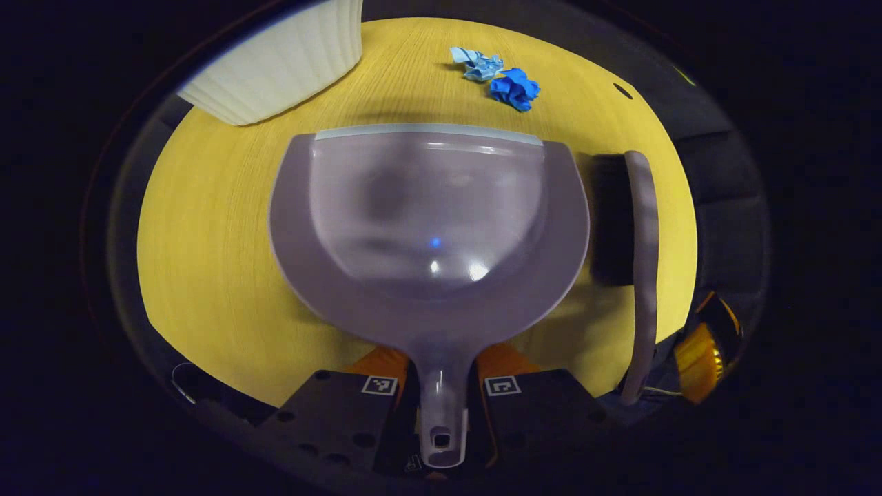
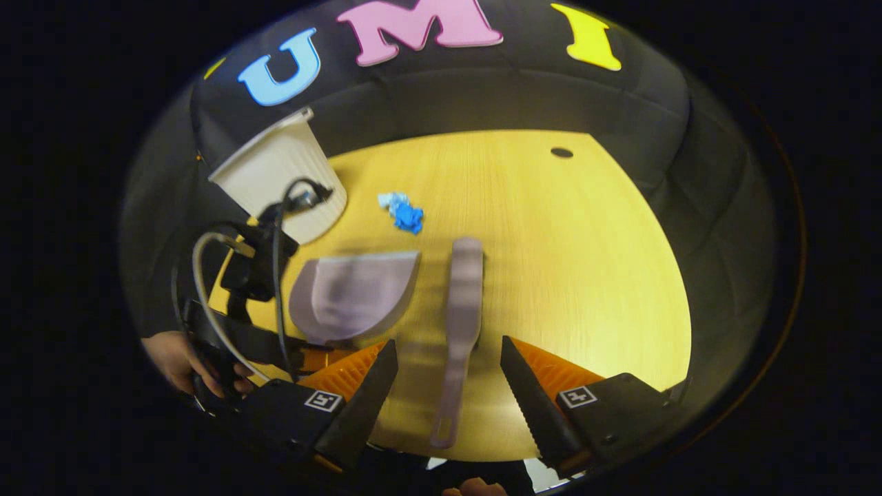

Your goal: Pick up the small broom and dustpan from the desktop, sweep the trash into the dustpan with the broom, and then empty the trash into the garbage bin.

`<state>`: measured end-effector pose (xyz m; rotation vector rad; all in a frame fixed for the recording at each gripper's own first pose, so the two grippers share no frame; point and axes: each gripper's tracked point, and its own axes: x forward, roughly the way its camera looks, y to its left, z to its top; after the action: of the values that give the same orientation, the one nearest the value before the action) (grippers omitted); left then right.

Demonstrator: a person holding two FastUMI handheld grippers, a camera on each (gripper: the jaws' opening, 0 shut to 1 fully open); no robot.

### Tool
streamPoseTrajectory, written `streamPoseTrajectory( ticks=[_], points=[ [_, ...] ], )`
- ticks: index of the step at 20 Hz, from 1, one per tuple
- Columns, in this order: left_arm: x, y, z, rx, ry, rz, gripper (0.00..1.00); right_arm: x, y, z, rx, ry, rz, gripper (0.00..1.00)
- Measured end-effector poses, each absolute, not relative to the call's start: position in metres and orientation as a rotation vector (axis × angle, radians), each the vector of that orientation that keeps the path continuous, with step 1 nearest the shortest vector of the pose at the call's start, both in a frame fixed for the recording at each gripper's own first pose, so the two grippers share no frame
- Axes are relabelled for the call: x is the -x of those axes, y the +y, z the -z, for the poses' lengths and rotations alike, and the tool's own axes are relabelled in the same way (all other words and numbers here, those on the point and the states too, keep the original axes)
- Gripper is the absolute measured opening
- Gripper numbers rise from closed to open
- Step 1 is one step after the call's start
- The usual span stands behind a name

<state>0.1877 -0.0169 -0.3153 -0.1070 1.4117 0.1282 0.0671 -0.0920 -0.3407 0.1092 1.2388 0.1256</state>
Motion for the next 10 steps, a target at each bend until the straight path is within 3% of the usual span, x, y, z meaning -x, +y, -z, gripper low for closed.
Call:
streamPoseTrajectory(
  ticks=[2,3,4,10],
  points=[
    [-0.187,-0.015,0.317,0.105,1.389,-0.096,0.29,-0.061,-0.087,0.366,-0.096,1.337,-0.074,0.99],
    [-0.186,-0.015,0.316,0.111,1.377,-0.084,0.3,-0.058,-0.09,0.375,-0.085,1.39,-0.045,0.91],
    [-0.186,-0.015,0.316,0.116,1.369,-0.07,0.3,-0.052,-0.092,0.382,-0.081,1.444,-0.025,0.99],
    [-0.185,-0.014,0.315,0.14,1.336,0.021,0.3,-0.056,-0.092,0.415,-0.125,1.575,0.106,0.99]
  ],
)
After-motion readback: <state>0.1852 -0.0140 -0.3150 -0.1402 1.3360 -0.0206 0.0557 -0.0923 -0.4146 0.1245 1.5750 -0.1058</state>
